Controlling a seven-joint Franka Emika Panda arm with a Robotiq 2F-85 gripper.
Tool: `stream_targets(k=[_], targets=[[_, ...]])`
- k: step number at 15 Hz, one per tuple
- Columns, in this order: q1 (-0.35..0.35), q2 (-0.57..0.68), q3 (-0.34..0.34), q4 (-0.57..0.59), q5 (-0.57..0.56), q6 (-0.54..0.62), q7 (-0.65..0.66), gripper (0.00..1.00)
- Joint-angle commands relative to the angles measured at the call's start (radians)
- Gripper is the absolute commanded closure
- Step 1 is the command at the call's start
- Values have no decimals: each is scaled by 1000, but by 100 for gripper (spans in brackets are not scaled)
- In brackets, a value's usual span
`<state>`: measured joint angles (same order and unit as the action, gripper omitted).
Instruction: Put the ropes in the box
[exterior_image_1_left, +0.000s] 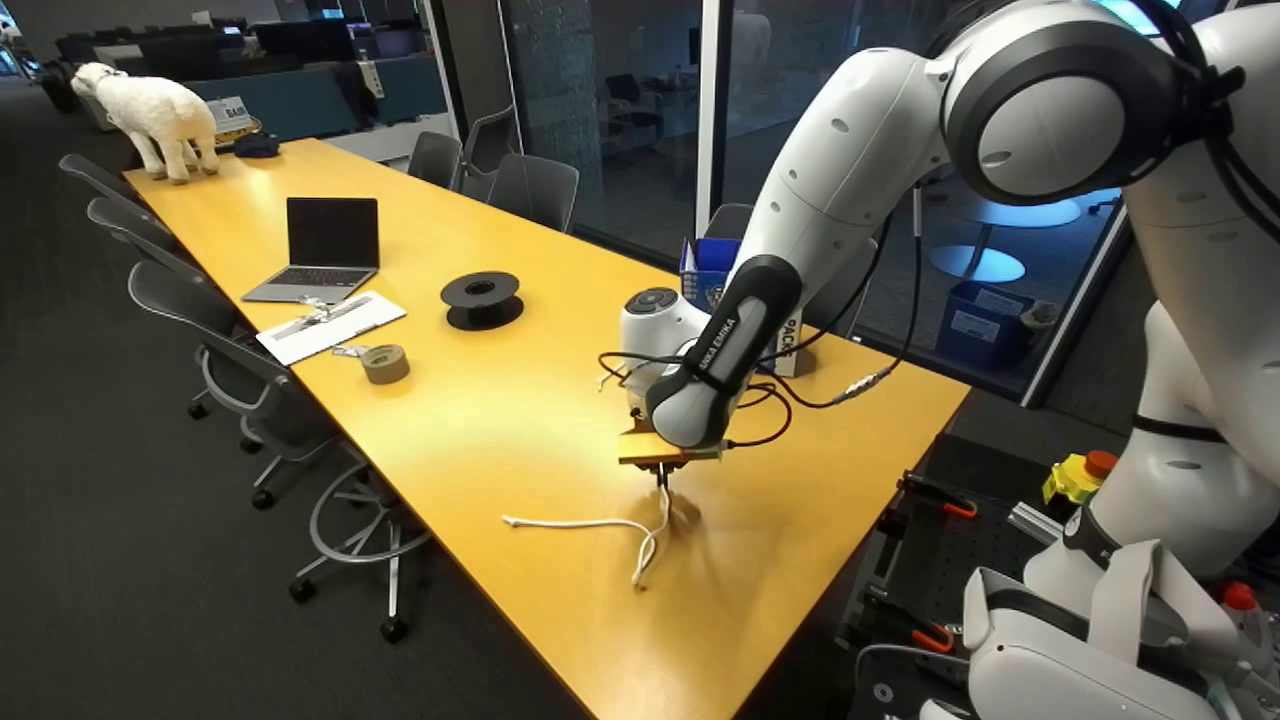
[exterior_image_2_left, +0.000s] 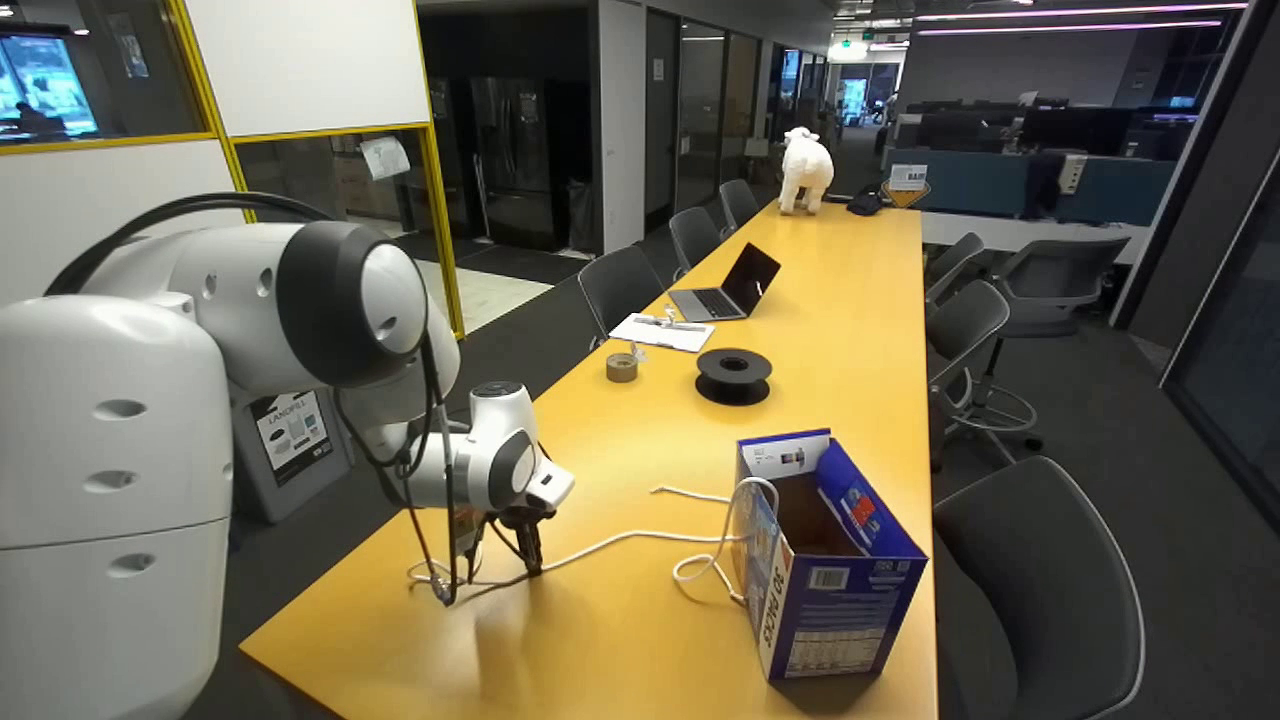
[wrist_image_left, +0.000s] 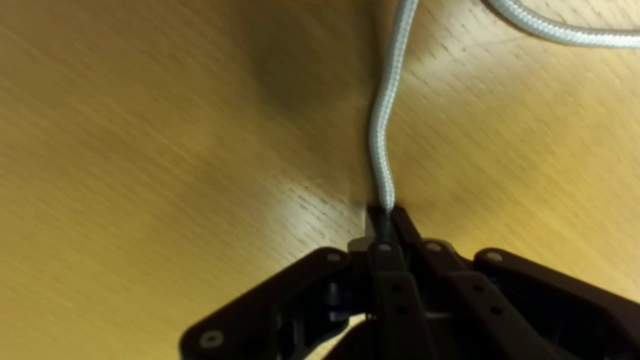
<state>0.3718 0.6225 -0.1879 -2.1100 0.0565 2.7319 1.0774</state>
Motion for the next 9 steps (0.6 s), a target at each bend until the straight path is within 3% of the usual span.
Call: stream_targets(k=[1,4,9], targets=[[-20,-30,3,-4,-26,-14,1,94],[2,-106,-36,-37,-67,-9,13,94],[62,-319,-153,-77,-263,21,124,95]])
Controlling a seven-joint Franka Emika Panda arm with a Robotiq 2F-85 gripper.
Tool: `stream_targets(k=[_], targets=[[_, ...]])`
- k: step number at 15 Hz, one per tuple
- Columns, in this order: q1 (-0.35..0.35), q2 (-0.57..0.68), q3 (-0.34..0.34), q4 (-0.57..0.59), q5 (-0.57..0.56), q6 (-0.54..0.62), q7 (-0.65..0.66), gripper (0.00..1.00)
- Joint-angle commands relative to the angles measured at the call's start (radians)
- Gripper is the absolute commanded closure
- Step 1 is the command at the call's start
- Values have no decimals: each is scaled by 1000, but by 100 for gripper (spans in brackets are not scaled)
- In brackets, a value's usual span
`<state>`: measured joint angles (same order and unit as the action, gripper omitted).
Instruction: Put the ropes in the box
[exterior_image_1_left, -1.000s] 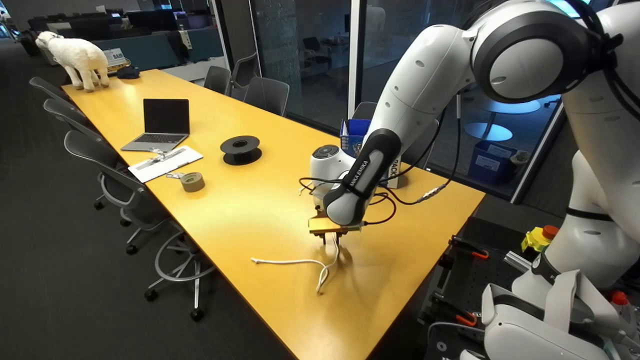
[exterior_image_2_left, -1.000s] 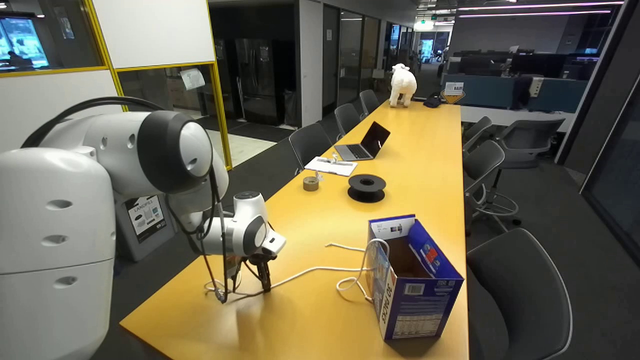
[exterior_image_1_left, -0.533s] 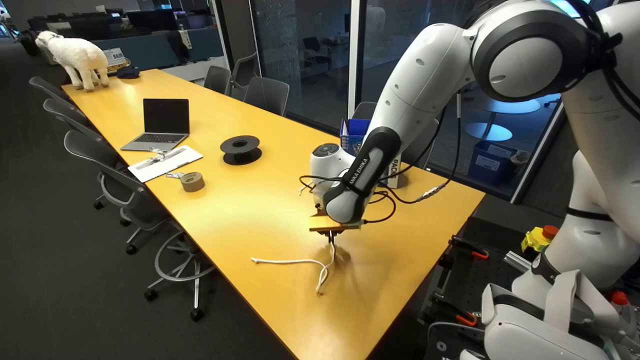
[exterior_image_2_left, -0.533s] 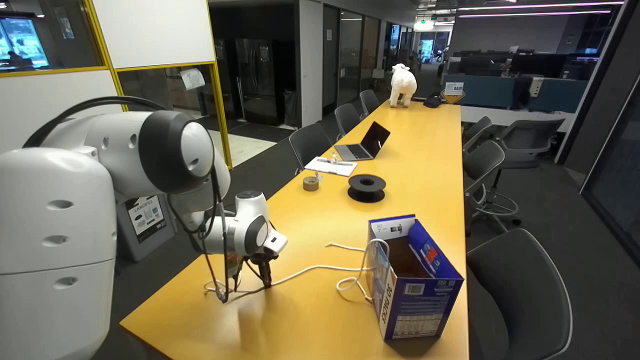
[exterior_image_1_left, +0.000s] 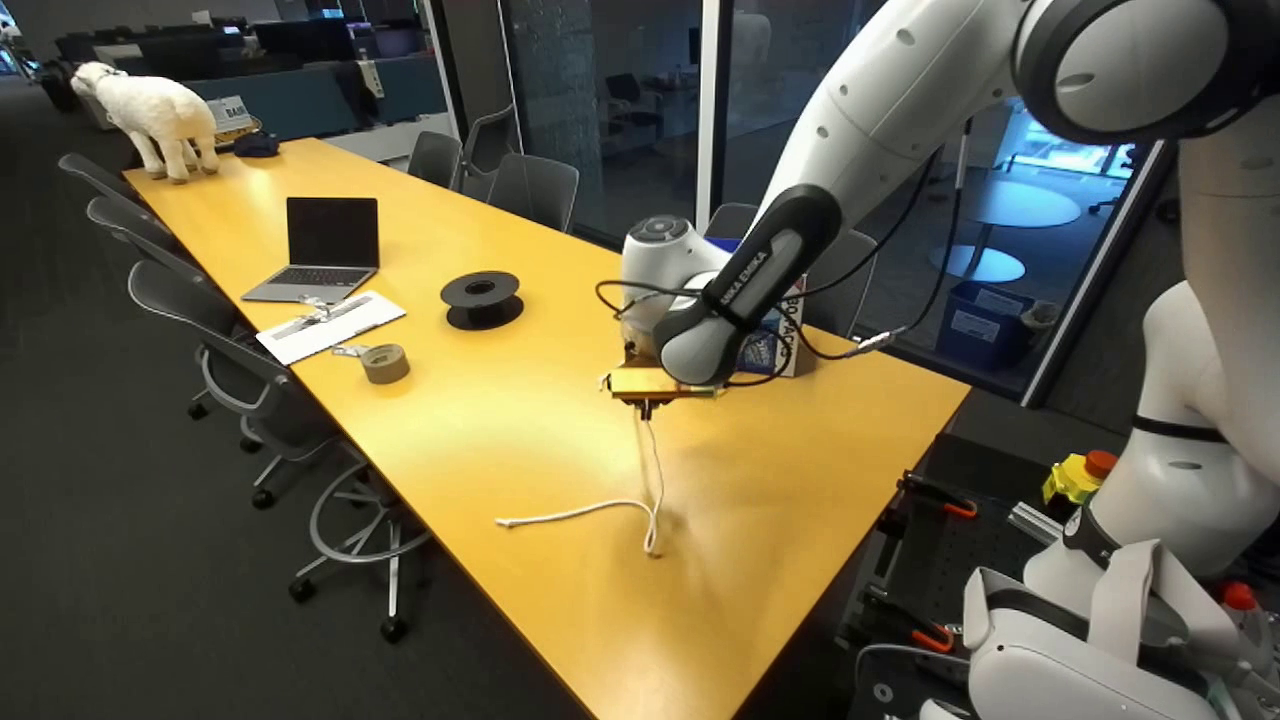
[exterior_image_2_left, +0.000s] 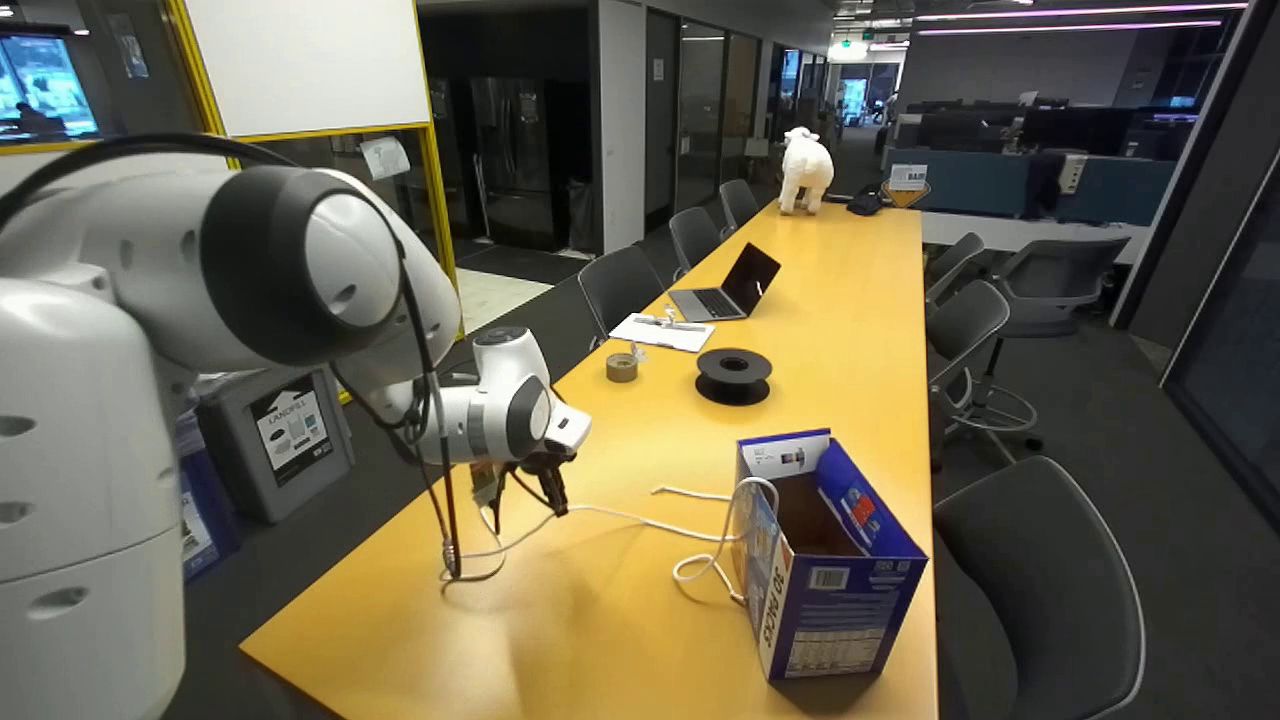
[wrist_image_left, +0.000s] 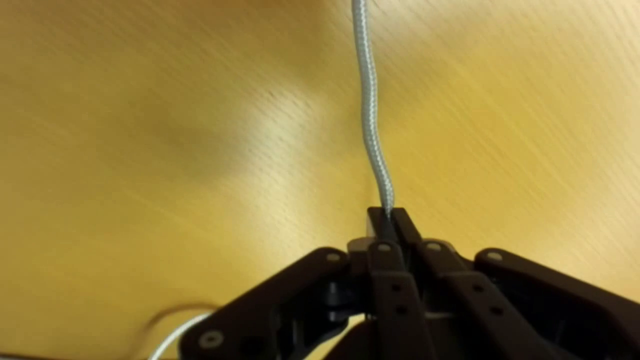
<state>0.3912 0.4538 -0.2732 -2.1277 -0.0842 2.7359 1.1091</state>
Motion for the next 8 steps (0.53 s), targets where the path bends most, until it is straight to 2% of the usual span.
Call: stream_targets(k=[1,4,8], targets=[[50,-190,-93,-50,-190,12,144,95],[24,-303,-119,9,-410,-41,339,95],[-116,-437,-16,121,-595,-181,535,95]])
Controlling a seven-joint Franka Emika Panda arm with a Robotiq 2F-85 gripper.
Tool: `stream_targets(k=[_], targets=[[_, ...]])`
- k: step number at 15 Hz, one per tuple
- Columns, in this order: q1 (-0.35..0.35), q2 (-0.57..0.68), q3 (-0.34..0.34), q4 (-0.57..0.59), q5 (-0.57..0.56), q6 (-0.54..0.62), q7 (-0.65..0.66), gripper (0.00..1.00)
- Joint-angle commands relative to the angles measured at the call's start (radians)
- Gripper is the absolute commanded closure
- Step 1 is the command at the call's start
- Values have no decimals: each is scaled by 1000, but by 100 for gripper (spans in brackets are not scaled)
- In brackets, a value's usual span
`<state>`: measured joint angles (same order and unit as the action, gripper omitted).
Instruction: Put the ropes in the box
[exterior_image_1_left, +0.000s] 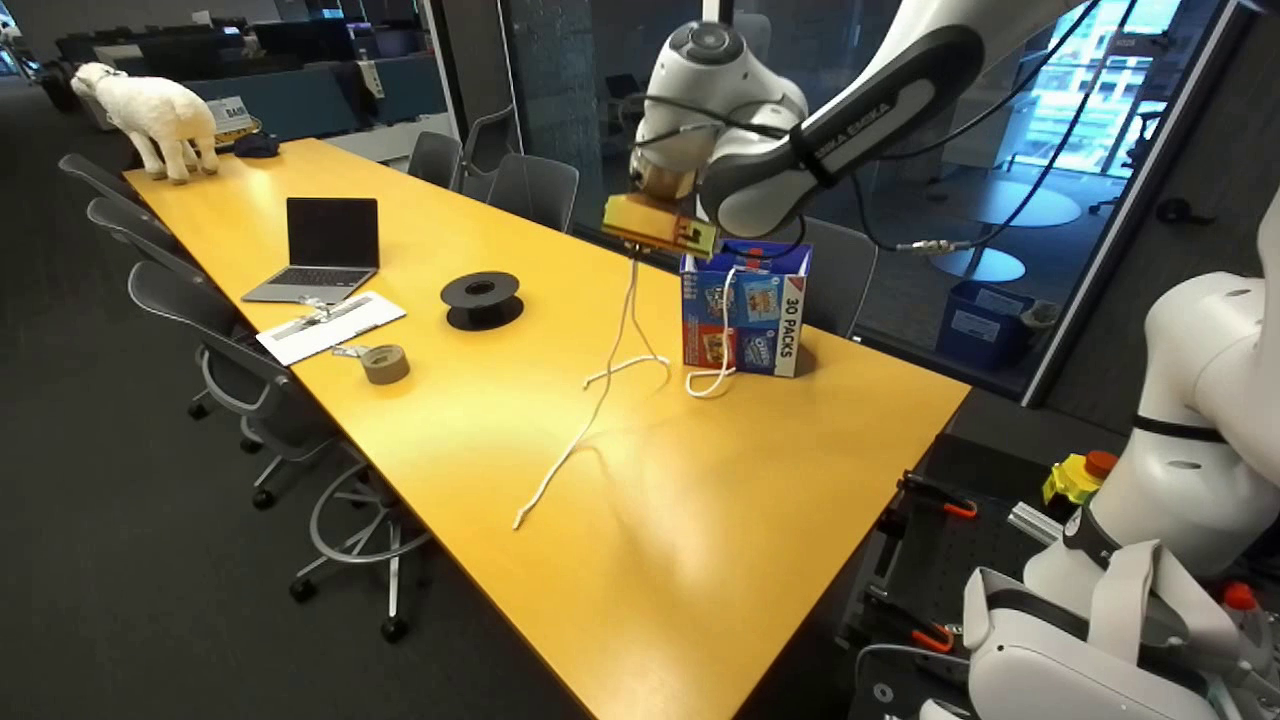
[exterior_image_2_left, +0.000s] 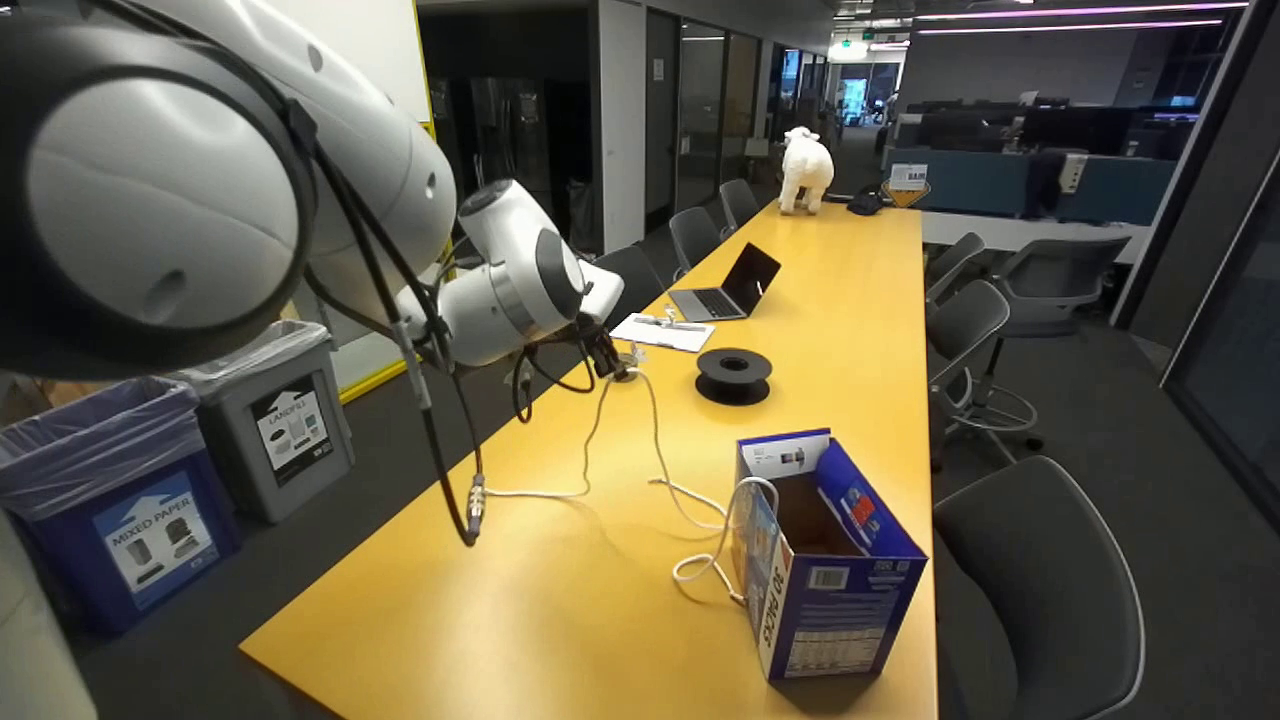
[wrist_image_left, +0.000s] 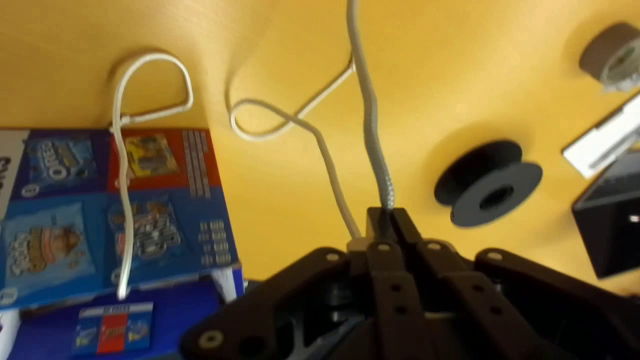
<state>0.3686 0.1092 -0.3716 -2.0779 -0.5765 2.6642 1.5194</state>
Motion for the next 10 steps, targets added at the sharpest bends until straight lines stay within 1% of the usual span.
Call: stream_targets(k=[1,4,6,8,10], targets=[[-137,-114,117,110,-117,-153,148,96],[-243,-147,202,250,-146,-269,198,96],[-298,-142,241,346,-161,-325,220,96],[-344,-119,263,452,-203,-367,263,96],[-376,-93,269,536,-247,-391,307,96]])
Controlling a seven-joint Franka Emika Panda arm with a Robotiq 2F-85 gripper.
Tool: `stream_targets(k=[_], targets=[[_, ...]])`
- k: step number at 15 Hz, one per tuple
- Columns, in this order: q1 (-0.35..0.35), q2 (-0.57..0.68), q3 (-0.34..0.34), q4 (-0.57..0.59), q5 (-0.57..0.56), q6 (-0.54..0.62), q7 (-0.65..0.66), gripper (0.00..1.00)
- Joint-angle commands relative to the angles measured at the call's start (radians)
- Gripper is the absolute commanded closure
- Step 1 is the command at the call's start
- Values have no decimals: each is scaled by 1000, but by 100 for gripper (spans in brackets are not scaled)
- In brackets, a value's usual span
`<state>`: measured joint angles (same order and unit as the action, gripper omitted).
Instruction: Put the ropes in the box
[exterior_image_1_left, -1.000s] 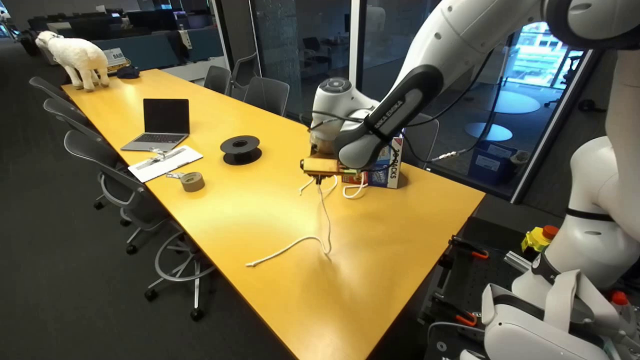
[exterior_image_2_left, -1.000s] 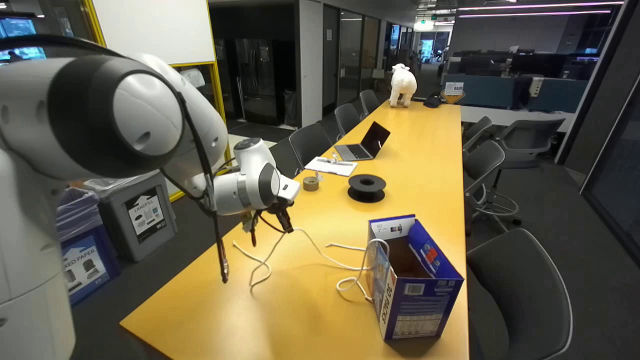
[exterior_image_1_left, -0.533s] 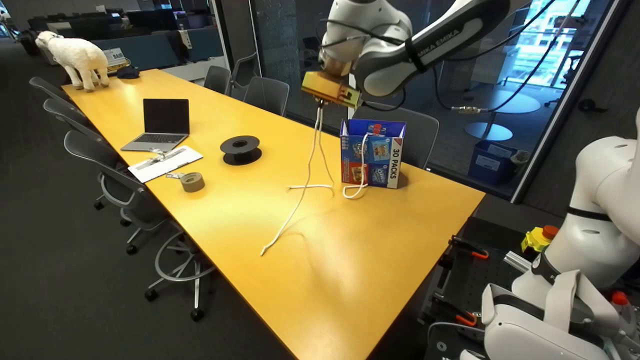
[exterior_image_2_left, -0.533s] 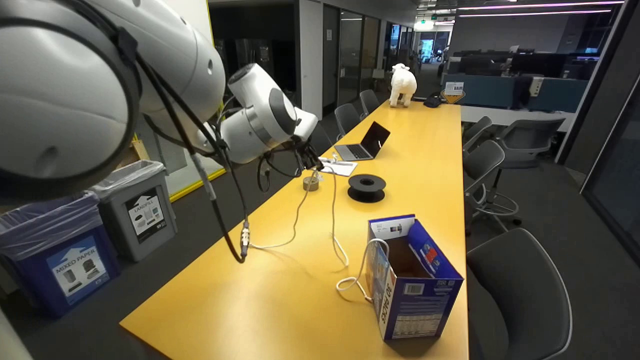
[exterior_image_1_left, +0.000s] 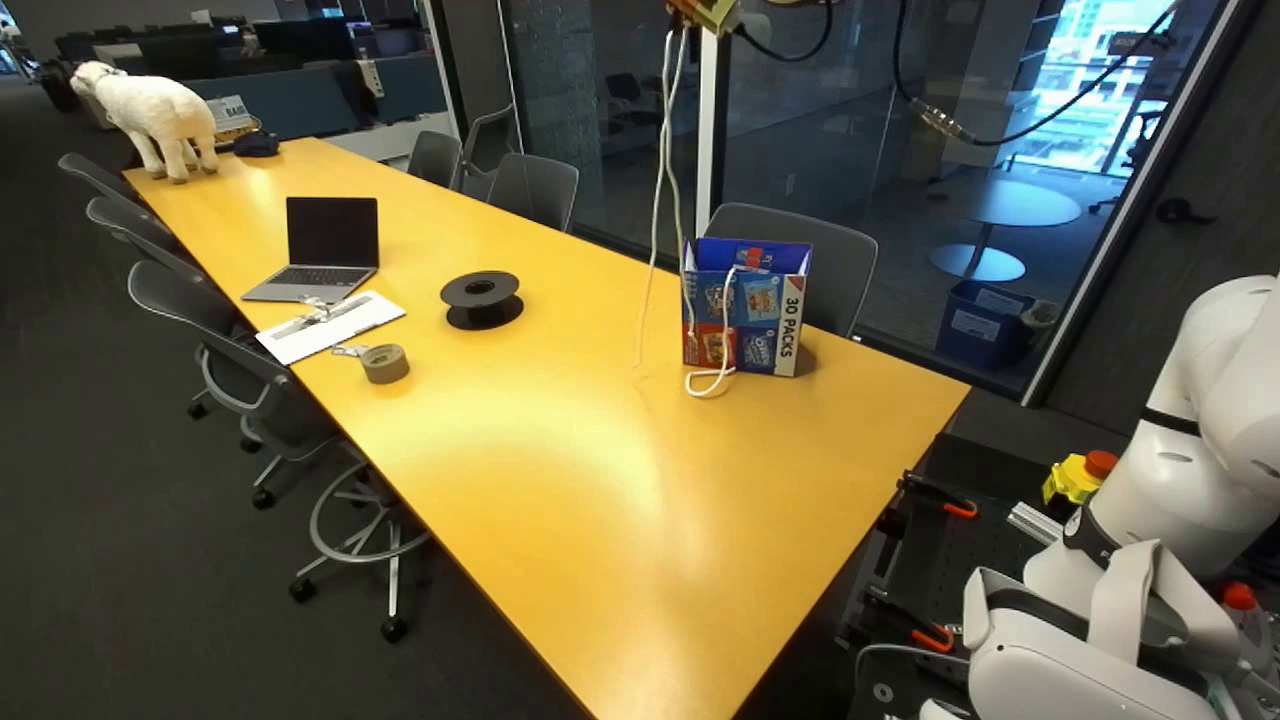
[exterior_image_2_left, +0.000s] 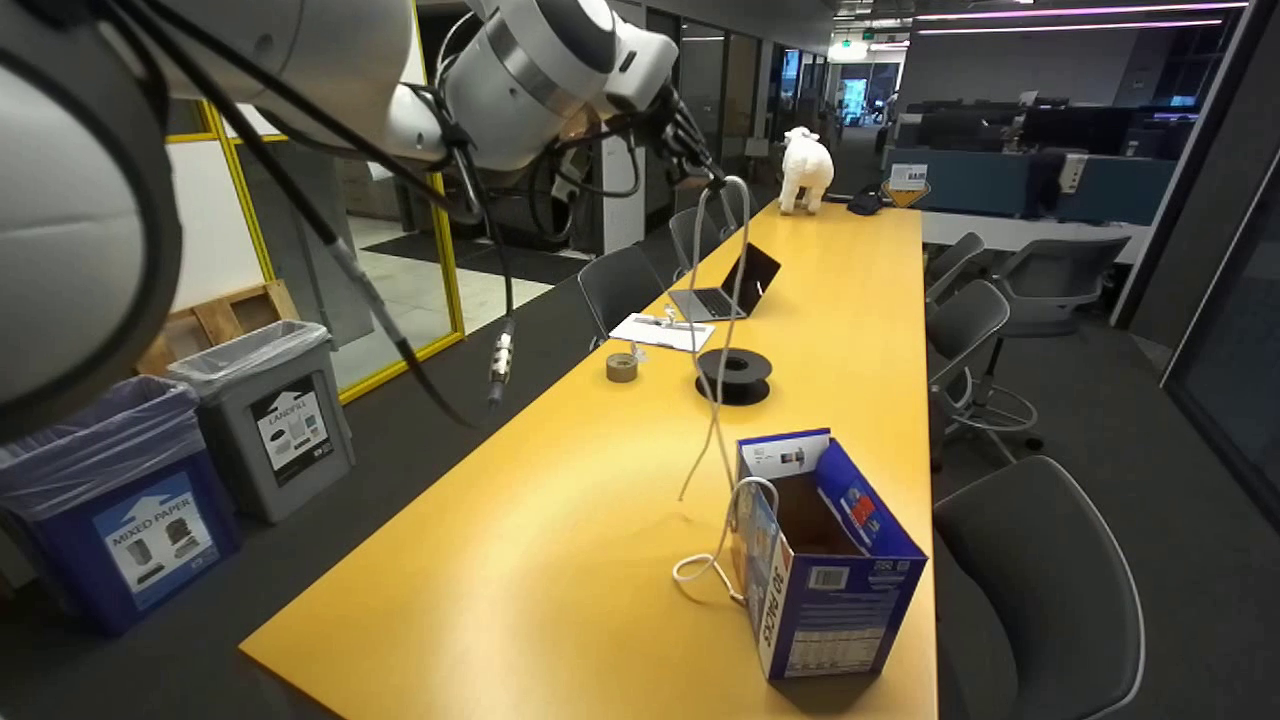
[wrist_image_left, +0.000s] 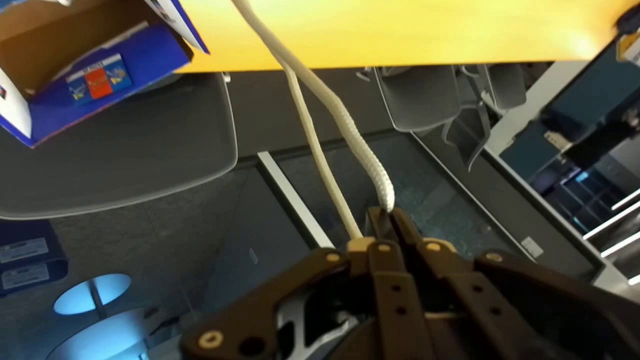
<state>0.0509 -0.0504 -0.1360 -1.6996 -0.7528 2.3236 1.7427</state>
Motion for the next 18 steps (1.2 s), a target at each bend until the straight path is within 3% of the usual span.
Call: stream_targets(k=[1,5,10,14,18], targets=[[-36,78,-3,195,-94,-59,112,96],[-53,129,-20,337,-180,-110,214,96],[-44,185,-39,486,-371,-211,333,96],[-38,199,-38,539,-497,-296,373,96],[-42,198,-34,546,-526,-328,357,96]])
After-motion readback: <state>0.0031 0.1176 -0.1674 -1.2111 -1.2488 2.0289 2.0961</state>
